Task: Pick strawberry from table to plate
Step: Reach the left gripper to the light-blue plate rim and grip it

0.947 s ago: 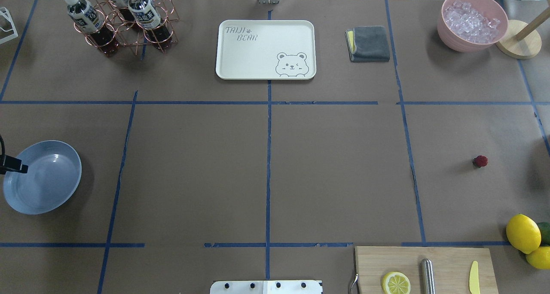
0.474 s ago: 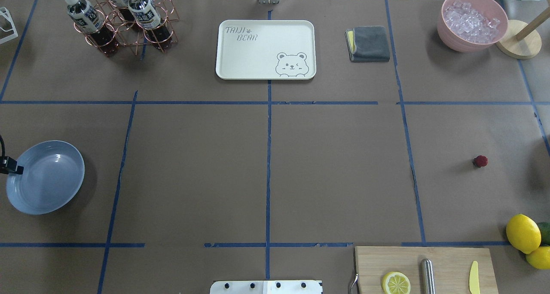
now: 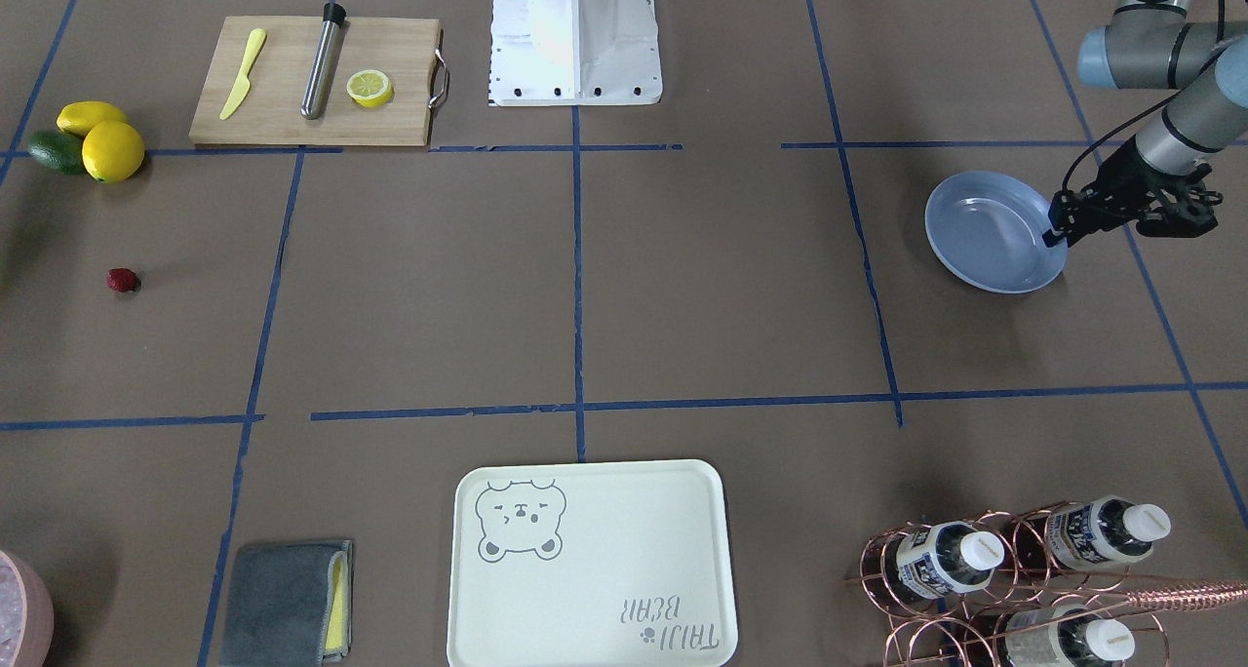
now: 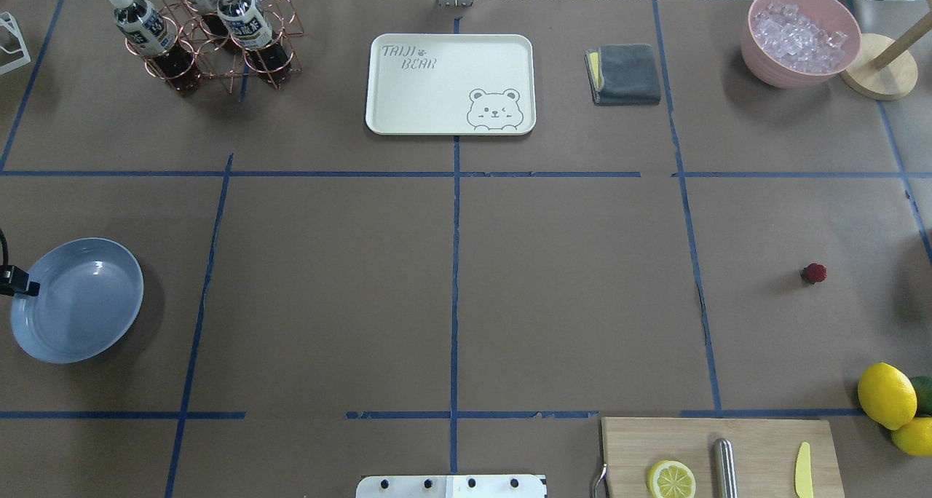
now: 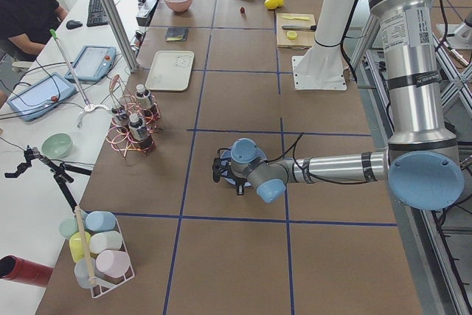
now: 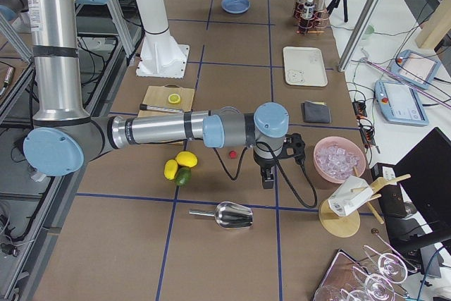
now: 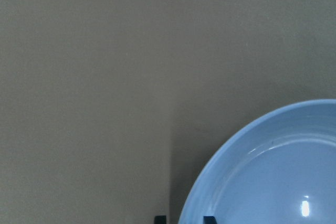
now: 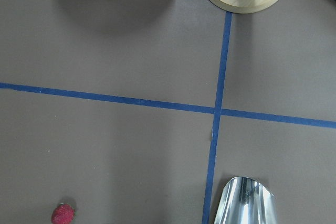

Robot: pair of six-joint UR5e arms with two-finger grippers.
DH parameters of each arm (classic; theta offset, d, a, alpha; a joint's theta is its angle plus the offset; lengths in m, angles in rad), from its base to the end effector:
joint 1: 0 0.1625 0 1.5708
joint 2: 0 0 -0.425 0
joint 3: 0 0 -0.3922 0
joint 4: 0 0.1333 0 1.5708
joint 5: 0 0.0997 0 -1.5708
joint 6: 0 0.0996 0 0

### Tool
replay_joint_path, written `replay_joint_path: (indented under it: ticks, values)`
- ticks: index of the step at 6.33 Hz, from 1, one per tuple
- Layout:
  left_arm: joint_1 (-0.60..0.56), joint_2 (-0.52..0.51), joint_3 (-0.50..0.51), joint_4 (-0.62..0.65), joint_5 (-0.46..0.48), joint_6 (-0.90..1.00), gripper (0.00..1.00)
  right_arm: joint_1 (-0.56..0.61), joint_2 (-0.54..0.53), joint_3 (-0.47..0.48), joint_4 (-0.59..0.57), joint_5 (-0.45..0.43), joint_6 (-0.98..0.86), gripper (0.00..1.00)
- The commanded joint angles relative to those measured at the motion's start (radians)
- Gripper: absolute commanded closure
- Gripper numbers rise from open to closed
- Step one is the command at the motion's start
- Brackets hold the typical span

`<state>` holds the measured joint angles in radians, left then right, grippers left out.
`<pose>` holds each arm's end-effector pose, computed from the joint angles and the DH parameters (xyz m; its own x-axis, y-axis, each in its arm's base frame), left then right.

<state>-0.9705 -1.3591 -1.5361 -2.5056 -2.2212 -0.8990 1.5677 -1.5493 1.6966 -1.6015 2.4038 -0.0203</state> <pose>0.1761 -0.3865 0.6715 0.6149 -0.0214 -0.7883 0.0724 0.9969 0.0294 0.0580 -0.5041 0.5848 0.6722 -0.1083 0.7324 0.0167 0.9912 0.1312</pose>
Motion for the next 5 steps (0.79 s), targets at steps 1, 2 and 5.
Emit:
replay_joint_path:
  ticks: [1, 2, 5]
  values:
    - [0.001, 0.0, 0.007, 0.001, 0.0, 0.0, 0.65, 0.0, 0.002, 0.0, 0.0, 0.0, -0.001, 0.0]
    - [0.003, 0.0, 0.007, 0.001, 0.0, 0.0, 0.84, 0.001, 0.002, 0.0, 0.0, 0.0, 0.0, 0.0]
    - [-0.008, 0.018, -0.063, 0.008, -0.015, 0.008, 1.0, 0.002, 0.002, 0.014, -0.002, 0.003, 0.0, 0.0]
